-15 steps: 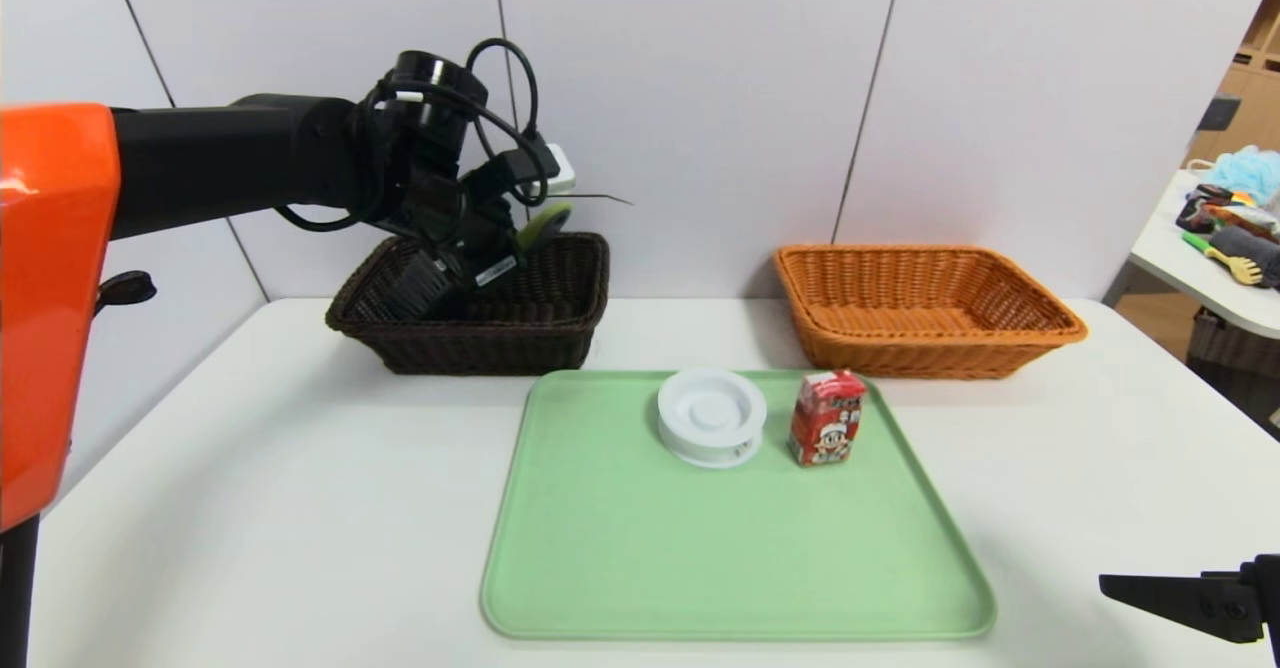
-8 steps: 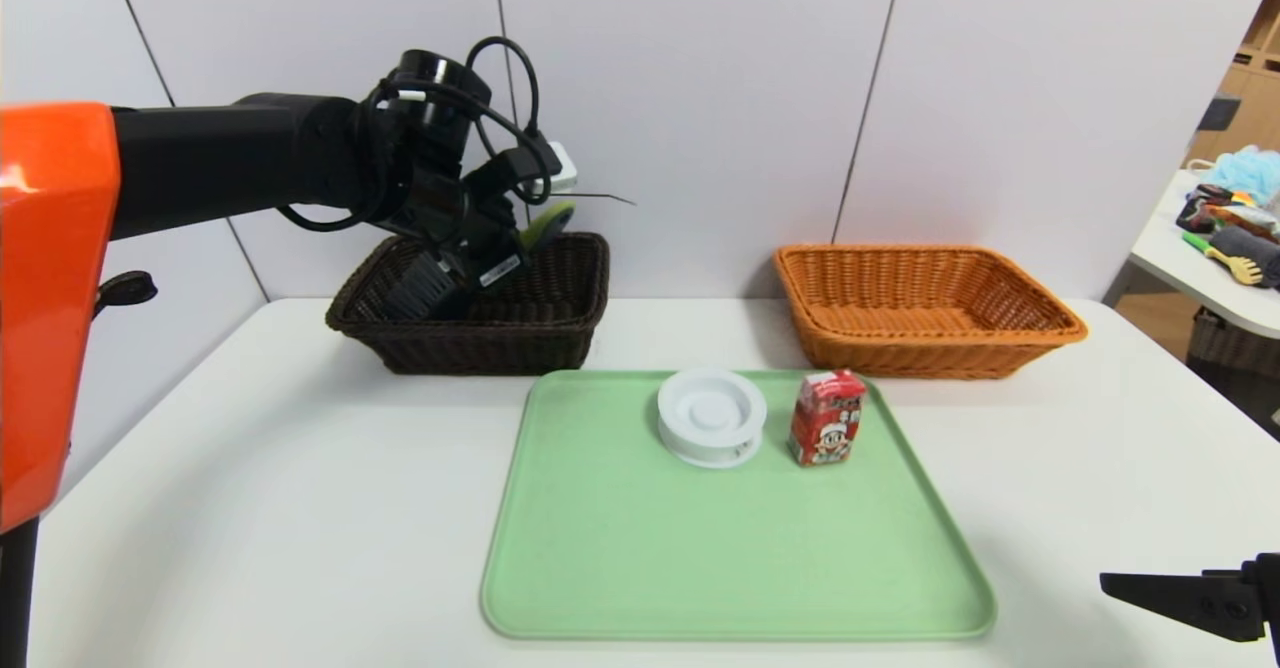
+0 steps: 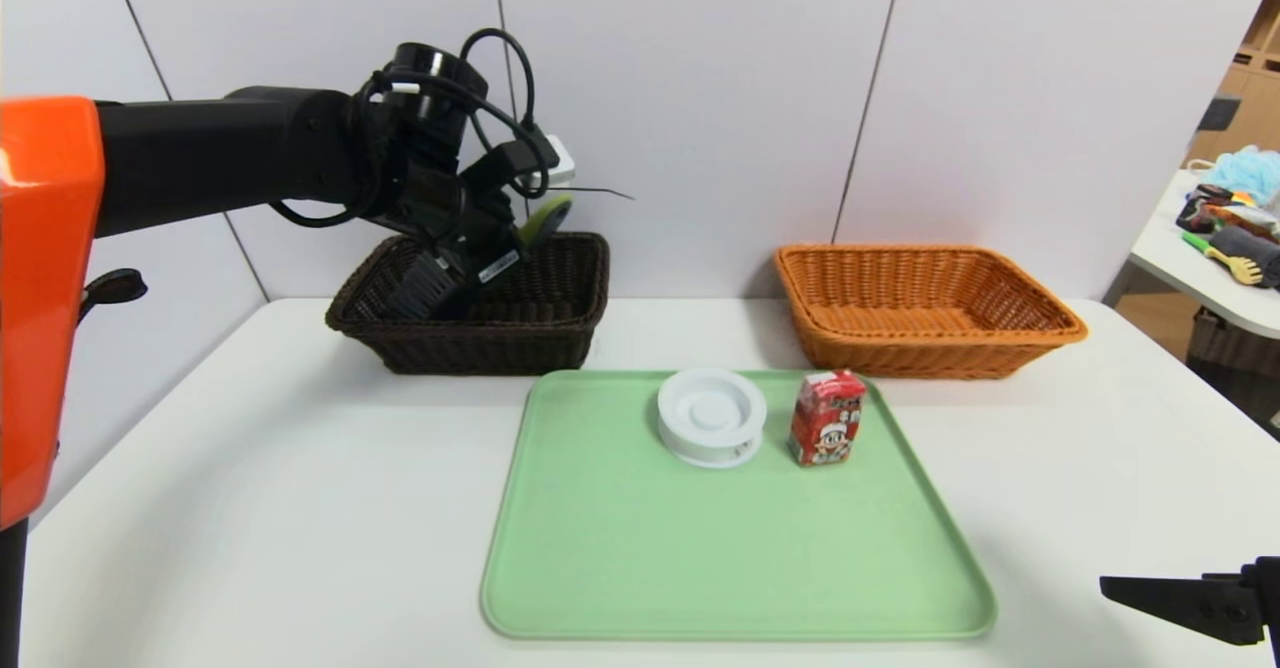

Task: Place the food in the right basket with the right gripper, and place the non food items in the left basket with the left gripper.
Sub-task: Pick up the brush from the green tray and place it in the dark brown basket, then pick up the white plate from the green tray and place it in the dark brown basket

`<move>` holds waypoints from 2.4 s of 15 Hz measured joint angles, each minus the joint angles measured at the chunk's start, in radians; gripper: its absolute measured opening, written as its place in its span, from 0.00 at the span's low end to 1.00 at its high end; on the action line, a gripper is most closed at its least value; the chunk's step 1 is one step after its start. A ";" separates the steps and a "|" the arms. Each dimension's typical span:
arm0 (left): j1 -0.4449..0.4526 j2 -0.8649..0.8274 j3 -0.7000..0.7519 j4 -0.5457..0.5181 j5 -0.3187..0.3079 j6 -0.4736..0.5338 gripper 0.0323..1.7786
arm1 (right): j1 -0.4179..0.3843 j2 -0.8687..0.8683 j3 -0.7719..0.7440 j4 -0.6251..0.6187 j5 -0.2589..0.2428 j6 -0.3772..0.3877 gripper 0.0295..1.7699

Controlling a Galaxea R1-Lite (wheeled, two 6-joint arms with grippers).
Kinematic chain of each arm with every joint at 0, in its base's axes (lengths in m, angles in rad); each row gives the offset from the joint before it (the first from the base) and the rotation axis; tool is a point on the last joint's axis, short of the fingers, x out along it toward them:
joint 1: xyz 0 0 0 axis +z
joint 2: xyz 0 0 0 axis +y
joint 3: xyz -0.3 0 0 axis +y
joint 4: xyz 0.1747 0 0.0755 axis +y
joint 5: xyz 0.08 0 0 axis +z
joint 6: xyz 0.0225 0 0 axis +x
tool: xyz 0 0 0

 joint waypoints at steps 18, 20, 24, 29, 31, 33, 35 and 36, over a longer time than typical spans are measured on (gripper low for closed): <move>-0.075 -0.119 0.013 0.032 -0.001 -0.407 0.88 | -0.004 -0.008 0.007 -0.001 0.002 0.003 0.96; -0.141 -0.148 0.023 0.052 -0.001 -0.573 0.90 | -0.004 -0.008 0.005 -0.001 0.002 0.002 0.96; -0.269 -0.184 0.048 0.061 -0.004 -0.801 0.92 | -0.004 -0.007 0.000 -0.002 0.002 0.001 0.96; -0.387 -0.196 0.147 0.058 -0.057 -0.752 0.94 | -0.005 -0.007 0.000 -0.002 0.003 0.001 0.96; -0.403 -0.191 0.204 0.049 -0.082 -0.657 0.94 | -0.006 -0.007 0.001 -0.002 0.000 0.001 0.96; -0.409 -0.175 0.238 0.047 -0.111 -0.543 0.94 | -0.009 -0.008 0.005 -0.002 0.001 0.002 0.96; -0.409 -0.149 0.249 0.047 -0.114 -0.443 0.95 | -0.011 -0.010 0.011 -0.001 0.002 0.003 0.96; -0.409 -0.135 0.251 0.050 -0.114 -0.389 0.95 | -0.011 -0.013 0.015 -0.001 0.001 0.002 0.96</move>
